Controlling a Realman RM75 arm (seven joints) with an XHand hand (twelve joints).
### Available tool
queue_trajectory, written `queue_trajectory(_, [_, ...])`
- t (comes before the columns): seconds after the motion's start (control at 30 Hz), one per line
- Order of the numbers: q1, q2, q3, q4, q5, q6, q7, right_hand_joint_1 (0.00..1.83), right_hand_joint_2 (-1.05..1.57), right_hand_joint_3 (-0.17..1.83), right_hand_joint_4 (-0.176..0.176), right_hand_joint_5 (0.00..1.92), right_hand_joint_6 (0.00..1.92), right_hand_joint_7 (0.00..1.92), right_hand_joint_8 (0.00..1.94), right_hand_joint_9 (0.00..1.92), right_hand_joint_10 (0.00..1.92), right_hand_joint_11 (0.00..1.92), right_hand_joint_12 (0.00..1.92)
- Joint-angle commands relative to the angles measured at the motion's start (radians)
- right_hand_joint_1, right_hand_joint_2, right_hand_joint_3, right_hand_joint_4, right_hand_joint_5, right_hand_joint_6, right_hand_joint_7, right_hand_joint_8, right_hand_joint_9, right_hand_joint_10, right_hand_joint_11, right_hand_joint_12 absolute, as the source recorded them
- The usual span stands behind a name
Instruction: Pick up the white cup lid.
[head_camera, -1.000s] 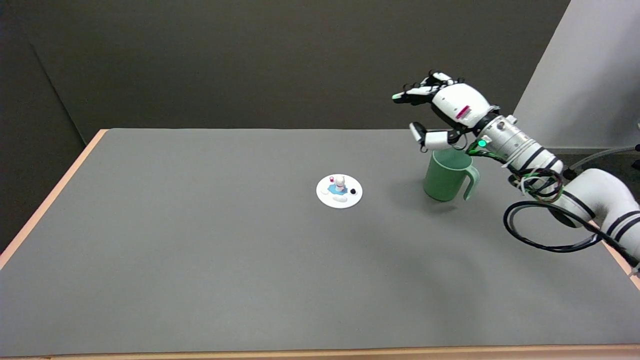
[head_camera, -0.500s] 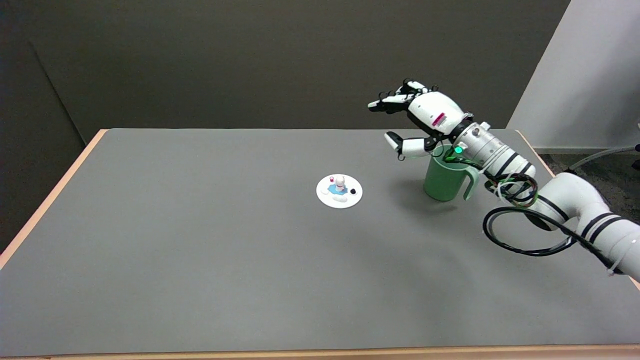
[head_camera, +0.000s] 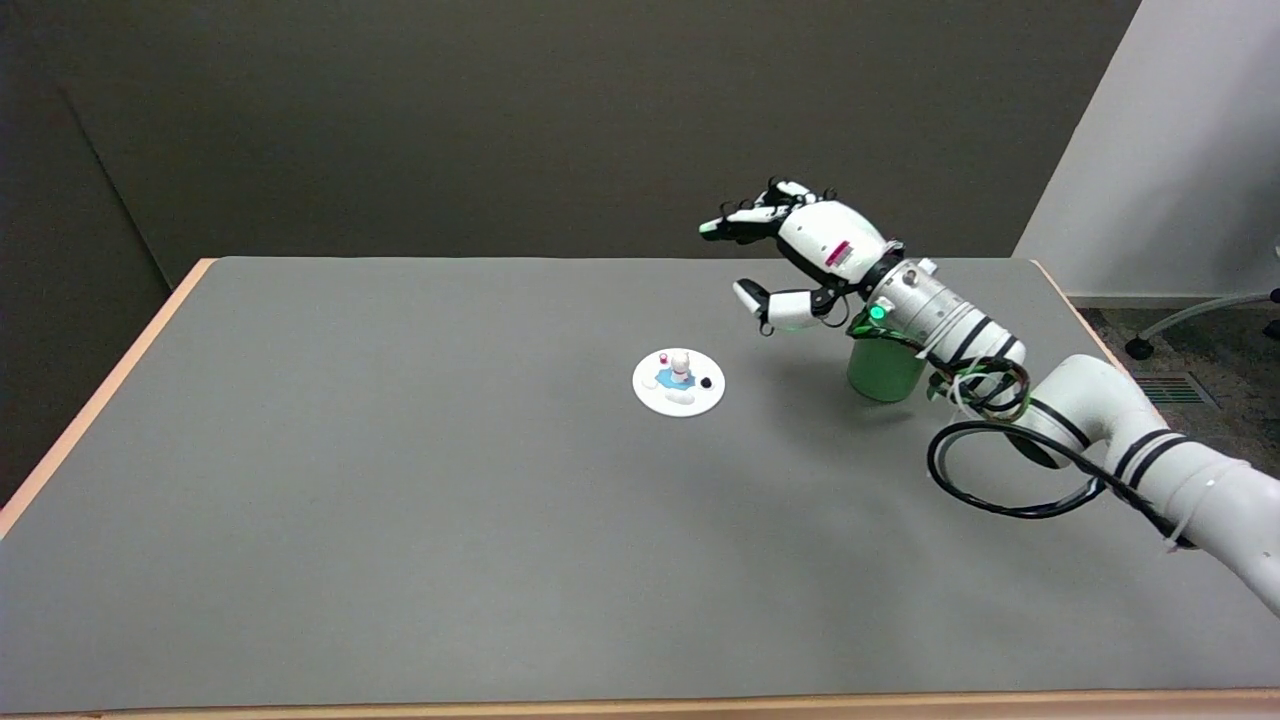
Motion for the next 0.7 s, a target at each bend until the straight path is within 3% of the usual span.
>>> queue_trajectory(0.03, [0.063, -0.089, -0.078, 0.074, -0.006, 0.001, -0.003, 0.74, 0.82, 0.93, 0.07, 0.57, 0.18, 0.66, 0.16, 0.68, 0.22, 0.15, 0.99])
queue_trajectory(0.7, [0.106, -0.15, -0.168, 0.173, -0.012, 0.003, -0.009, 0.74, 0.81, 0.96, 0.08, 0.58, 0.18, 0.65, 0.16, 0.67, 0.21, 0.17, 0.93])
